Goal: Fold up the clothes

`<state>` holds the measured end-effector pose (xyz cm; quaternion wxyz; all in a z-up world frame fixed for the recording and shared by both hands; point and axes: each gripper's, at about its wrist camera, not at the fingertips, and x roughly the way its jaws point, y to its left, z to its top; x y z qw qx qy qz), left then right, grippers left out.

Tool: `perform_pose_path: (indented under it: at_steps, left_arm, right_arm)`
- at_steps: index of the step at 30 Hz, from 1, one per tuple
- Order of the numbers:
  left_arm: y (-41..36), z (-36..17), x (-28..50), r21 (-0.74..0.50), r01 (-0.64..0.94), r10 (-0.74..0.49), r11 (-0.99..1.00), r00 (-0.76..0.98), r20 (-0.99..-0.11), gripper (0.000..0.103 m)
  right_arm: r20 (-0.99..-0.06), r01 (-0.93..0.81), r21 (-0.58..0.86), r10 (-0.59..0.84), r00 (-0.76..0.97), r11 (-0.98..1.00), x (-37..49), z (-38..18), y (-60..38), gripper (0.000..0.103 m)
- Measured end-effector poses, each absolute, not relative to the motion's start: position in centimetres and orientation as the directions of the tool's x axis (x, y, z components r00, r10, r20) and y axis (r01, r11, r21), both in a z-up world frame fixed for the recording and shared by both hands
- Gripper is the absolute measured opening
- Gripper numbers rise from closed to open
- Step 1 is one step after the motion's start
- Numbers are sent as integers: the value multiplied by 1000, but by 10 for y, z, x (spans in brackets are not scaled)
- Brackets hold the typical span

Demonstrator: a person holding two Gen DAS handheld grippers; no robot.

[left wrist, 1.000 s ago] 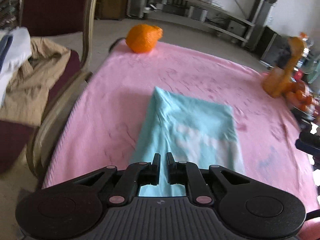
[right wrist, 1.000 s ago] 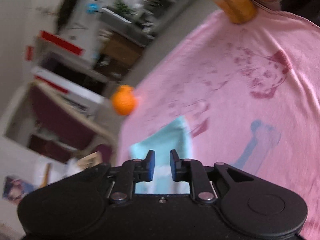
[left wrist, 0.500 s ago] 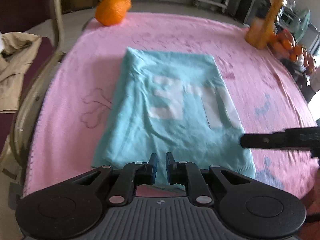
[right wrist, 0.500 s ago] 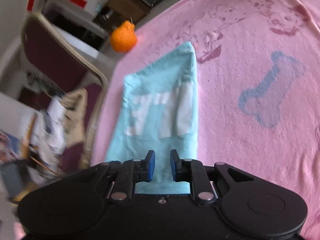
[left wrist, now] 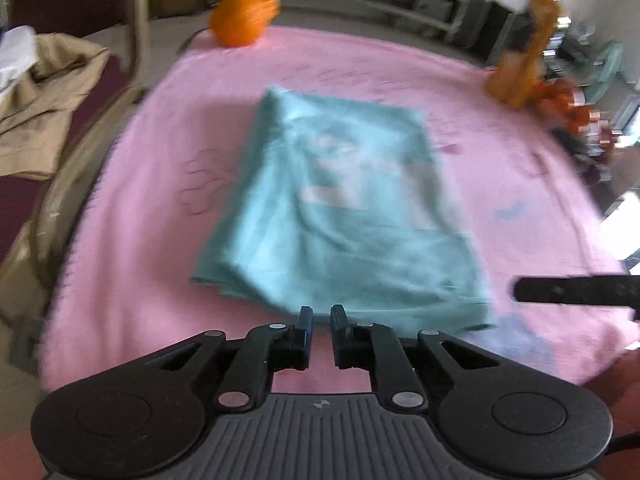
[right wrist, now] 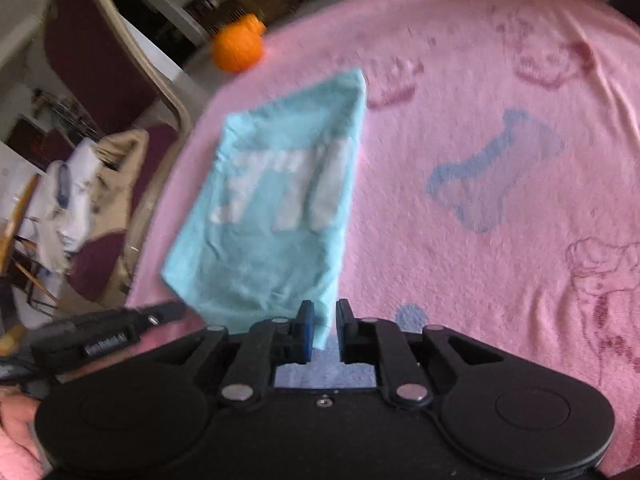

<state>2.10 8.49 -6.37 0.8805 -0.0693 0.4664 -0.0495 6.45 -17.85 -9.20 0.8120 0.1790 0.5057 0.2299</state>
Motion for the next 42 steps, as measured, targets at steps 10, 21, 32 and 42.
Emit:
perform_pose_path:
  at_steps: [10, 21, 32, 42]
  left_arm:
    - [49, -83, 37, -173, 113, -206, 978, 483, -851, 12]
    - [84, -37, 35, -245, 67, -238, 967, 574, -783, 17]
    - [127, -27, 124, -165, -55, -103, 985, 578, -809, 41]
    - [155, -62, 165, -249, -143, -140, 958, 525, -840, 44]
  right_arm:
    - [-704, -195, 587, 614, 357, 786, 75, -105, -161, 13]
    - [-686, -236, 586, 630, 363, 775, 68, -72, -173, 13]
    - [-638, -277, 511, 575, 512, 814, 137, -8, -183, 44]
    - [-663, -43, 662, 611, 432, 748, 191, -106, -191, 55]
